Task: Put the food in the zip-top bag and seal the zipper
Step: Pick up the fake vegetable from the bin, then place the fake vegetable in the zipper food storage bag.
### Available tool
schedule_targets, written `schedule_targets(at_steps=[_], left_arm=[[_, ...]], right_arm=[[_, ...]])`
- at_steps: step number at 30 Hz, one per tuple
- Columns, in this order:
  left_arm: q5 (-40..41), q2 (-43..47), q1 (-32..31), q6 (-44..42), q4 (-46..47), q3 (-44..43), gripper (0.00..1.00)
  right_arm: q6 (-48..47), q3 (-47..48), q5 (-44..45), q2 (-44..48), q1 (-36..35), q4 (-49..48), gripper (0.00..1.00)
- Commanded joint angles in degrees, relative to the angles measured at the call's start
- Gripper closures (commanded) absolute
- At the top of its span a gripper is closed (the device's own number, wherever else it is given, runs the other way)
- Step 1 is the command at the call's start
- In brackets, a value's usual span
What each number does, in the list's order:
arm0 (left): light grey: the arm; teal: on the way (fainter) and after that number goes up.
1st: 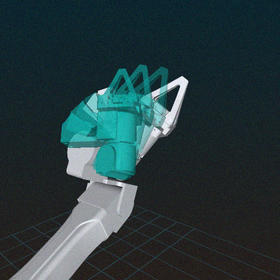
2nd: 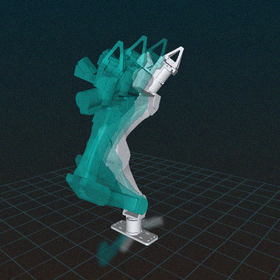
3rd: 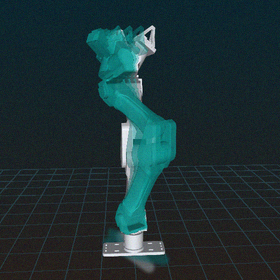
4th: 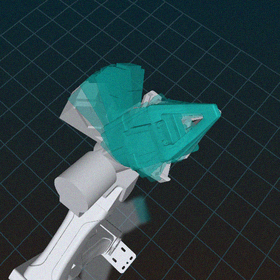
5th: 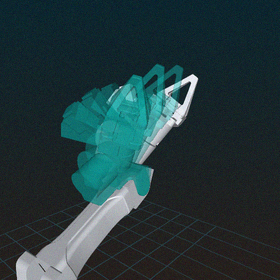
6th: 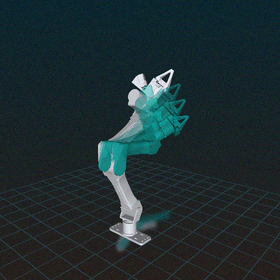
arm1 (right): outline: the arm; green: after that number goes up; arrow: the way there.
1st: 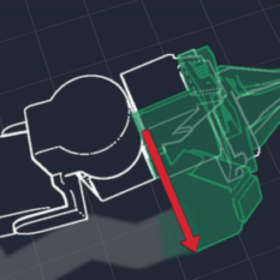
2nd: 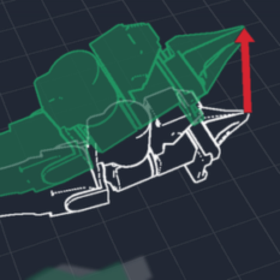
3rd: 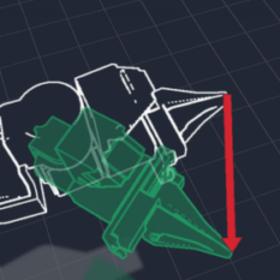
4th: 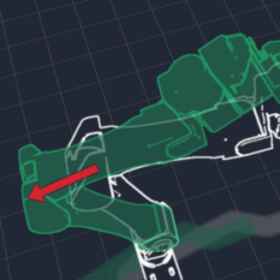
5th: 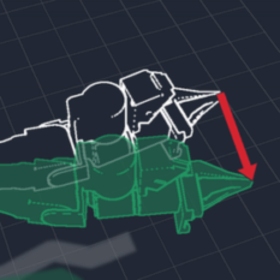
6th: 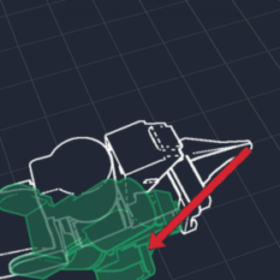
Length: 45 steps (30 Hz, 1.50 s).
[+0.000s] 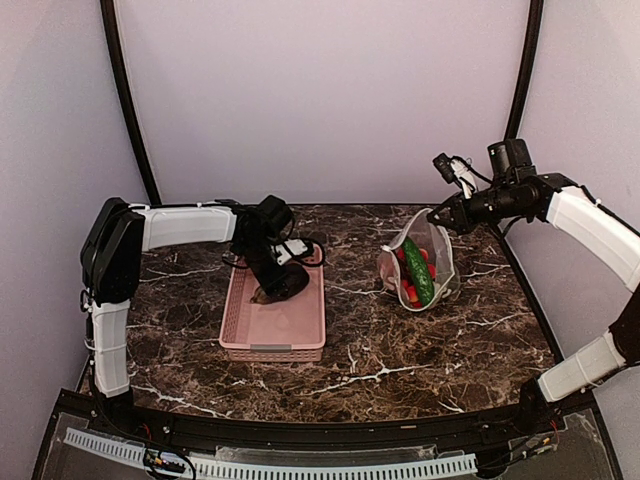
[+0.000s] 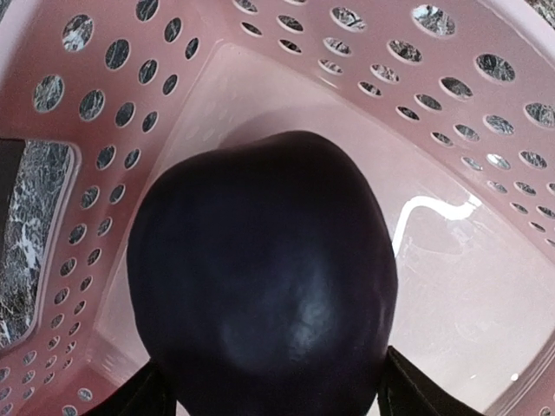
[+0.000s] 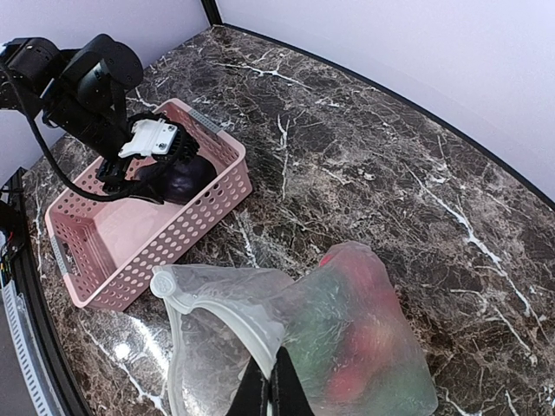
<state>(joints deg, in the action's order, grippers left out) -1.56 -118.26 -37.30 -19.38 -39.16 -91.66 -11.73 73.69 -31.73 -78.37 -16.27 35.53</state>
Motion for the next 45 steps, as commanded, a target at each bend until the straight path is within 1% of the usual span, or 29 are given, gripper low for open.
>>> schedule_targets(at_steps=[1,5,9,14,17,23,26,29,34,41,45], left_arm=[[0.86,0.74,-0.45,2.30,-3.02,-0.41,0.24],[0.92,2.66,-0.57,3.55,-3.46,-0.51,0.33],[0.93,5.51,-0.64,4.74,-3.95,-0.37,0.37],[0.08,10.10,-1.23,6.77,-3.50,0.33,0.38],[-1.35,12.82,-2.19,8.11,-3.25,-1.12,0.39],[-6.95,15.95,-6.96,10.86,-1.30,-5.60,0.41],[-11.06,17.16,-10.23,13.24,2.36,-6.47,0.41],[-13.32,17.83,-12.67,15.20,5.60,-7.28,0.43],[-18.51,17.81,-16.48,21.47,11.35,-7.66,0.46],[-25.26,15.67,-19.24,31.61,23.10,-7.38,0.48],[-25.20,11.70,-19.73,36.23,25.39,-10.76,0.50]], right_arm=[[-0.30,-0.13,-1.06,1.03,0.07,-2.34,1.00],[-0.34,0.00,-1.14,0.60,0.09,-2.30,1.00],[-0.49,-0.13,-0.93,0.52,0.06,-2.28,1.00],[-0.58,-0.21,-0.54,0.46,0.06,-2.29,1.00],[-0.58,-0.13,-0.53,0.13,0.07,-2.11,1.00],[-0.53,0.72,-0.81,-0.74,0.08,-1.33,1.00],[-0.53,1.08,-0.62,-1.10,0.06,-1.05,1.00],[-0.58,1.64,-0.62,-1.53,0.03,-0.69,1.00],[-0.49,3.07,-0.77,-2.26,0.03,0.25,1.00],[0.17,5.84,-1.63,-3.56,0.03,2.09,1.00],[0.81,7.77,-2.52,-4.11,0.01,3.62,1.00]])
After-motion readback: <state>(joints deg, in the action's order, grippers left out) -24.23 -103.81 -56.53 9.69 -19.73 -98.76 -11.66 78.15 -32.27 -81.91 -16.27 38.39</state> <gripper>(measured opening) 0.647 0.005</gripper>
